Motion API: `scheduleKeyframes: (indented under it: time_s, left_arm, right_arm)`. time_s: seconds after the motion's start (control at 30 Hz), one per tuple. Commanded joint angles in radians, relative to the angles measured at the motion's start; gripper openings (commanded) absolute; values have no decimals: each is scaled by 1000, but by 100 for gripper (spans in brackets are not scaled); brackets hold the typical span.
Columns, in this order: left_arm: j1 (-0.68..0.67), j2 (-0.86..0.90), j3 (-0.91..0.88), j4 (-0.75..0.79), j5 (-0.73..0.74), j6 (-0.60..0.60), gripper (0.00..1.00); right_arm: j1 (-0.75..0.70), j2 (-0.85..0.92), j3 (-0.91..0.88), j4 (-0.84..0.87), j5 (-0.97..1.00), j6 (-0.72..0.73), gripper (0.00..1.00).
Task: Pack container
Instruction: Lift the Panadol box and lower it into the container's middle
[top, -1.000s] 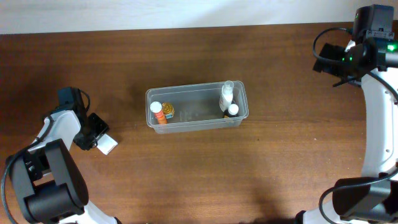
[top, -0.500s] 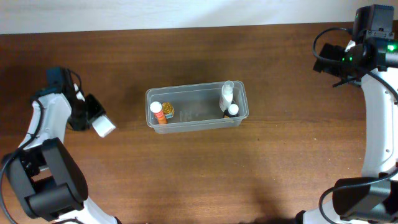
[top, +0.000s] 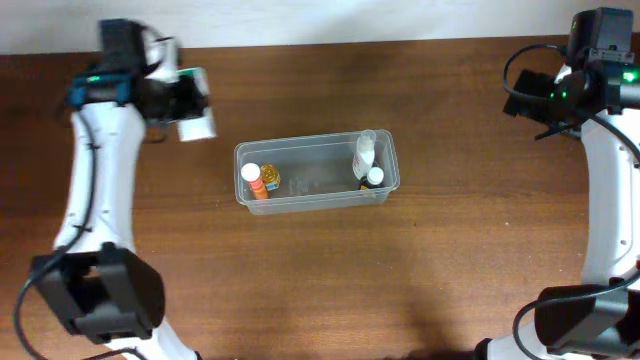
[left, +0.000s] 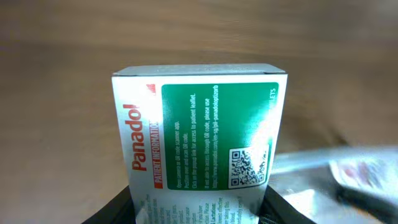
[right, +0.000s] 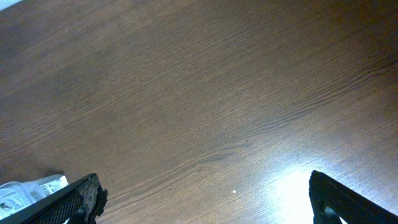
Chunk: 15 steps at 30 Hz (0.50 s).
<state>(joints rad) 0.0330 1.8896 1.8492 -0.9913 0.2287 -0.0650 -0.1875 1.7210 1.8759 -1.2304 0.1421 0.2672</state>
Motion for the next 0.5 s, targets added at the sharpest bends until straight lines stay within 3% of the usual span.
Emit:
scheduleKeyframes:
  time_s: [0.0, 0.2, 0.33, 0.47]
  left_arm:
    - [-138, -3, 39, 3, -41, 172, 48]
    - [-406, -3, 39, 9, -240, 370, 48]
    - [-538, 1, 39, 13, -400, 393, 48]
    - [-574, 16, 33, 10, -435, 393, 48]
  right_arm:
    - [-4, -8, 9, -1, 8, 11, 98]
    - [-4, -8, 9, -1, 8, 11, 98]
    - [-4, -8, 9, -1, 8, 11, 98]
    - [-4, -8, 9, -1, 8, 11, 98]
